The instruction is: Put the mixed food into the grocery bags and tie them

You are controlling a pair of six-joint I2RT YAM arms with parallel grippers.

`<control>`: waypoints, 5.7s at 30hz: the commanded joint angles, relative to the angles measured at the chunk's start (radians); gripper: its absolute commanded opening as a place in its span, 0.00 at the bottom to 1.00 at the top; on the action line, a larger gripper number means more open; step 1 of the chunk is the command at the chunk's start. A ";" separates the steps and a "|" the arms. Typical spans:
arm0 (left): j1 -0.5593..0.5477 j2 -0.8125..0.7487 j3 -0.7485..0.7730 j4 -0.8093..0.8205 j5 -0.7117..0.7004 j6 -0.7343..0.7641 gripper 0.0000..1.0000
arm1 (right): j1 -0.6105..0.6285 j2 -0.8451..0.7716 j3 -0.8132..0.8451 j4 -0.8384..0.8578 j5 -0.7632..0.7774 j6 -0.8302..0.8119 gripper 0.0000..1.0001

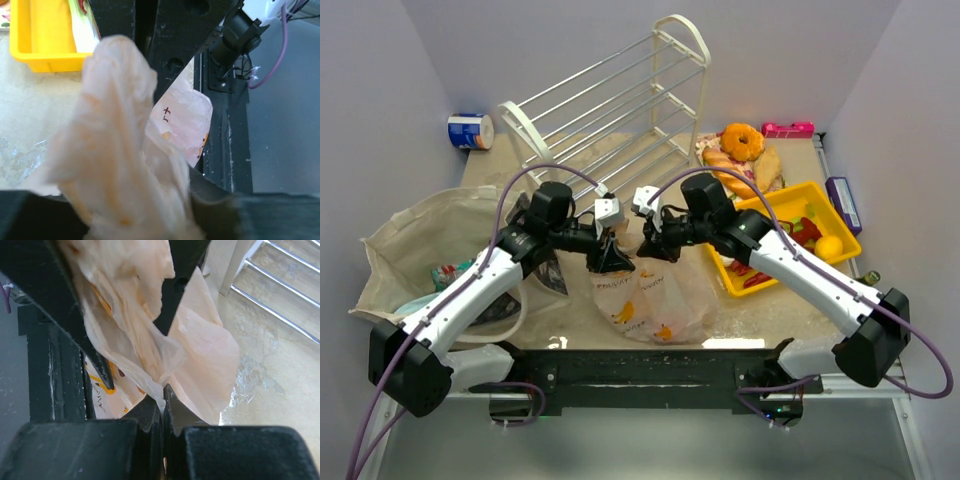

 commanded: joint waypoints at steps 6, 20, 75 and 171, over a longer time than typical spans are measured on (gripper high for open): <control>-0.006 -0.005 -0.021 0.115 0.104 -0.038 0.00 | 0.004 -0.067 0.000 0.048 -0.004 0.033 0.25; -0.012 -0.060 -0.064 0.178 0.095 -0.058 0.00 | -0.010 -0.317 -0.002 0.265 0.090 0.456 0.89; -0.055 -0.298 -0.017 0.104 -0.178 -0.030 0.94 | 0.049 -0.283 -0.135 0.378 0.317 0.557 0.00; 0.005 -0.035 0.100 0.127 -0.284 -0.256 0.94 | 0.230 -0.275 -0.330 0.387 0.455 0.503 0.00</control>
